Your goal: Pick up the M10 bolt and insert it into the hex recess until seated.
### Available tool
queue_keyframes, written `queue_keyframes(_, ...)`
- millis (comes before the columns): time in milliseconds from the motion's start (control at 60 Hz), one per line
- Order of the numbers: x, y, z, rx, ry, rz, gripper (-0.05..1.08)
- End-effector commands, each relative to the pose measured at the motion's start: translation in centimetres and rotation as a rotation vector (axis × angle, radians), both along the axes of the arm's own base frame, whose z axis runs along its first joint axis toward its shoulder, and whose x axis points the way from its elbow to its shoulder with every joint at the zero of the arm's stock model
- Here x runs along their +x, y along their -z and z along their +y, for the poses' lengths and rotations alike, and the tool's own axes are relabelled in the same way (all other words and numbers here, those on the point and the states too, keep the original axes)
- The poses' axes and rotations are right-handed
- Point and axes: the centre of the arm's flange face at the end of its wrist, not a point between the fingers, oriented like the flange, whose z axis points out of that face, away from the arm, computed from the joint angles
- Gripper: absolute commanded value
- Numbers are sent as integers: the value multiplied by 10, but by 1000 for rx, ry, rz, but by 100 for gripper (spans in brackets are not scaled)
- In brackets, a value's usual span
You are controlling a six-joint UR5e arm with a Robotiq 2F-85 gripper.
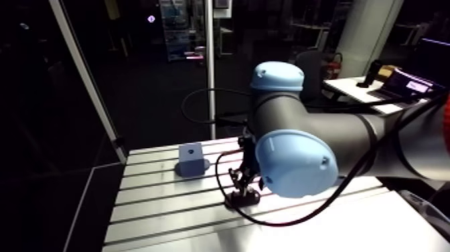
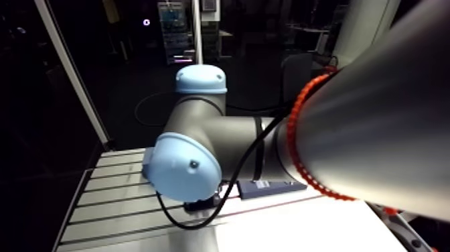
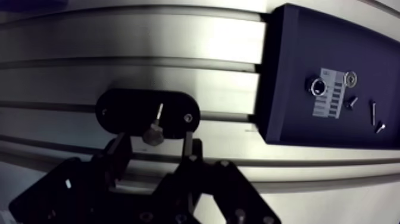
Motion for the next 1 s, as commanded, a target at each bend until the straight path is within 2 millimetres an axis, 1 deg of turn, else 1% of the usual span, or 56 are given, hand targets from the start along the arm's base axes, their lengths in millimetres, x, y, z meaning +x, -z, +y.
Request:
queue_keyframes(17, 0, -1, 0, 1, 0, 2, 45)
queue_keyframes(467, -2, 2, -2, 1, -5, 6, 52)
queue_keyframes(767, -6, 3, -2, 6, -9, 24, 52)
queue_keyframes(1000, -5, 3, -4, 6, -12, 24, 55)
